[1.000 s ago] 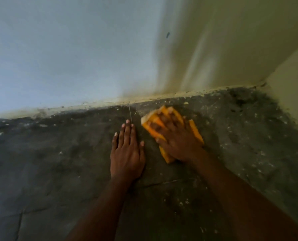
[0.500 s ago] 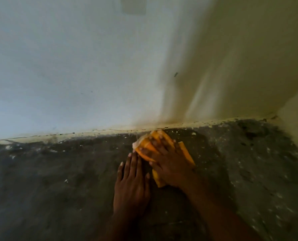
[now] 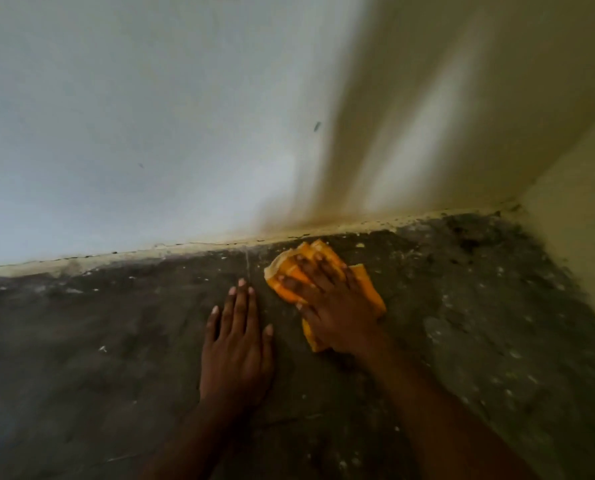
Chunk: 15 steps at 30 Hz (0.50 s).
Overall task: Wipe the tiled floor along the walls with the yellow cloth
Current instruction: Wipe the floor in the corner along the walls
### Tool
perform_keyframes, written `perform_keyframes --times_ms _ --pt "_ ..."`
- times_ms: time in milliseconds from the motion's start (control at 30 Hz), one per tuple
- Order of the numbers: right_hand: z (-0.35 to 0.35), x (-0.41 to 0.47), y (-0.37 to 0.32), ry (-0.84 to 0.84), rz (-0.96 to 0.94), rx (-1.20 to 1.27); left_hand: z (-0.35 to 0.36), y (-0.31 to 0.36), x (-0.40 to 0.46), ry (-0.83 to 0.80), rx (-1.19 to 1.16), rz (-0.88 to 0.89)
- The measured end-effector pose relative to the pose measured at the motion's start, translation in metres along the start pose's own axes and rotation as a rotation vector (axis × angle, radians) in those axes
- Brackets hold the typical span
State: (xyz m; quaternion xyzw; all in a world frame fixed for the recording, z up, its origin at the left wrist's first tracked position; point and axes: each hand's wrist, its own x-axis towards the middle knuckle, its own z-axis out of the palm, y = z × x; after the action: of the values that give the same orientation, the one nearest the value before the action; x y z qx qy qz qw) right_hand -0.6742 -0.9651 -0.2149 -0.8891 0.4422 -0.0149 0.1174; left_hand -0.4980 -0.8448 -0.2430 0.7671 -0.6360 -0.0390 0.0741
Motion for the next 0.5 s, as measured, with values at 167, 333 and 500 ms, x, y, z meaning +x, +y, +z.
perform_keyframes --times_ms 167,333,500 --pt "-0.031 -0.011 0.137 0.152 0.354 -0.073 0.002 -0.003 0.0 0.01 -0.058 0.001" --pt "-0.038 0.019 0.139 0.195 0.905 0.104 0.004 -0.005 0.001 -0.028 -0.057 0.01" --pt "-0.023 -0.054 0.11 0.01 0.292 -0.103 -0.005 -0.001 0.0 -0.054 -0.089 -0.008"
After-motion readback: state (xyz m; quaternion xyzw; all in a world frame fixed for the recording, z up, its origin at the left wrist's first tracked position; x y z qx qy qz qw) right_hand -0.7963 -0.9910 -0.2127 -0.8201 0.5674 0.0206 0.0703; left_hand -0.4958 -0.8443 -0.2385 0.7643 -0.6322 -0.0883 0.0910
